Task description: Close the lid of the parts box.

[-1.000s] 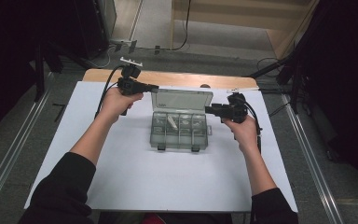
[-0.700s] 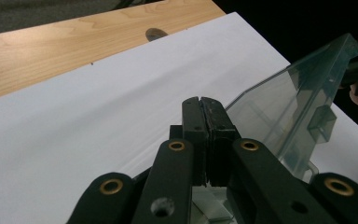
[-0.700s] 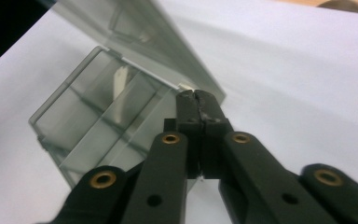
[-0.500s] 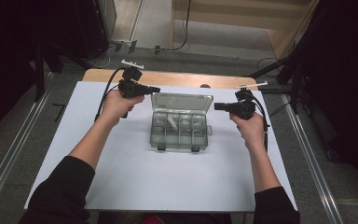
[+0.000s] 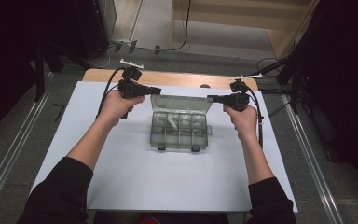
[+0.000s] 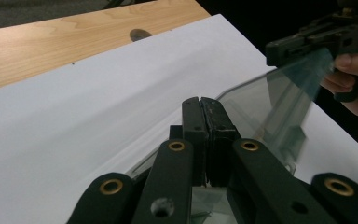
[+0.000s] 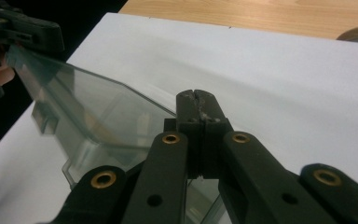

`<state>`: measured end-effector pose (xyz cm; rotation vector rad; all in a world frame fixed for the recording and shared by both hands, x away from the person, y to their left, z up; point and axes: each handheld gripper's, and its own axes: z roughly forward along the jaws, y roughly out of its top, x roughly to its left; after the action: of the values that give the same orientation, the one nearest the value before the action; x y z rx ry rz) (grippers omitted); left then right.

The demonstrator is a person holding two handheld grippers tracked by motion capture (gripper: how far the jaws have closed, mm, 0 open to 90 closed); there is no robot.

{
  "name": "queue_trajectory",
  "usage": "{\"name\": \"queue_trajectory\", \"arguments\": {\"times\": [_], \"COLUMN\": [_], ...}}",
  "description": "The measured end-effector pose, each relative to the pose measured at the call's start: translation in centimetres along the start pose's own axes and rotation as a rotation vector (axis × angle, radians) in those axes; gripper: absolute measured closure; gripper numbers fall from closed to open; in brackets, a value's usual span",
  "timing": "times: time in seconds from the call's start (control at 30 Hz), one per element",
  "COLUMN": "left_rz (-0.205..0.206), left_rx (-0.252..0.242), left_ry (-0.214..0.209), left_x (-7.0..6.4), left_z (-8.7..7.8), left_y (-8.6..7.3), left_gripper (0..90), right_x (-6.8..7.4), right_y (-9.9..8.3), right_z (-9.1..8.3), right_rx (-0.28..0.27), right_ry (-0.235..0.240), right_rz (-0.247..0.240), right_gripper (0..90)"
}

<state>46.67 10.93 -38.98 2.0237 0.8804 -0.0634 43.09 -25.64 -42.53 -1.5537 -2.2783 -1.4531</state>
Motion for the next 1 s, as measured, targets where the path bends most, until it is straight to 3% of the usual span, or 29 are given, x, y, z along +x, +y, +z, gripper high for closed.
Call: {"name": "queue_trajectory", "arguments": {"times": [0.13,0.3,0.43,0.5,0.57,0.67,0.83,1.0], "left_rz": [0.005,-0.004,0.026,0.004,0.013,0.021,0.052,0.049], "left_rx": [-0.002,-0.011,0.004,-0.008,-0.022,-0.033,-0.004,0.003], "left_ry": [0.000,-0.014,0.002,-0.016,-0.011,-0.004,0.015,0.013], "left_x": [-0.6,-1.0,-1.6,-1.6,-1.7,-2.0,-2.2,-2.2], "left_z": [0.5,0.7,0.8,0.6,0.3,0.1,0.3,0.3], "left_y": [-0.5,-0.9,-1.8,-2.0,-2.2,-2.7,-3.5,-4.5], "left_gripper": [88.5,88.6,88.6,88.5,88.5,88.5,88.5,88.5], "right_x": [0.5,1.1,1.6,1.9,2.0,2.3,2.9,3.3], "right_y": [0.4,0.4,0.2,0.1,-0.3,-0.9,-1.5,-2.1], "right_z": [-0.1,-0.3,-0.5,-0.4,-0.2,0.2,0.5,0.6], "right_rx": [0.006,0.026,0.019,0.042,0.050,0.062,0.068,0.068], "right_ry": [-0.011,0.011,0.033,0.026,0.035,0.030,0.010,0.000], "right_rz": [-0.024,-0.031,-0.056,-0.064,-0.060,-0.066,-0.079,-0.085], "right_gripper": [90.0,90.0,90.0,90.0,90.0,90.0,90.0,90.0]}}
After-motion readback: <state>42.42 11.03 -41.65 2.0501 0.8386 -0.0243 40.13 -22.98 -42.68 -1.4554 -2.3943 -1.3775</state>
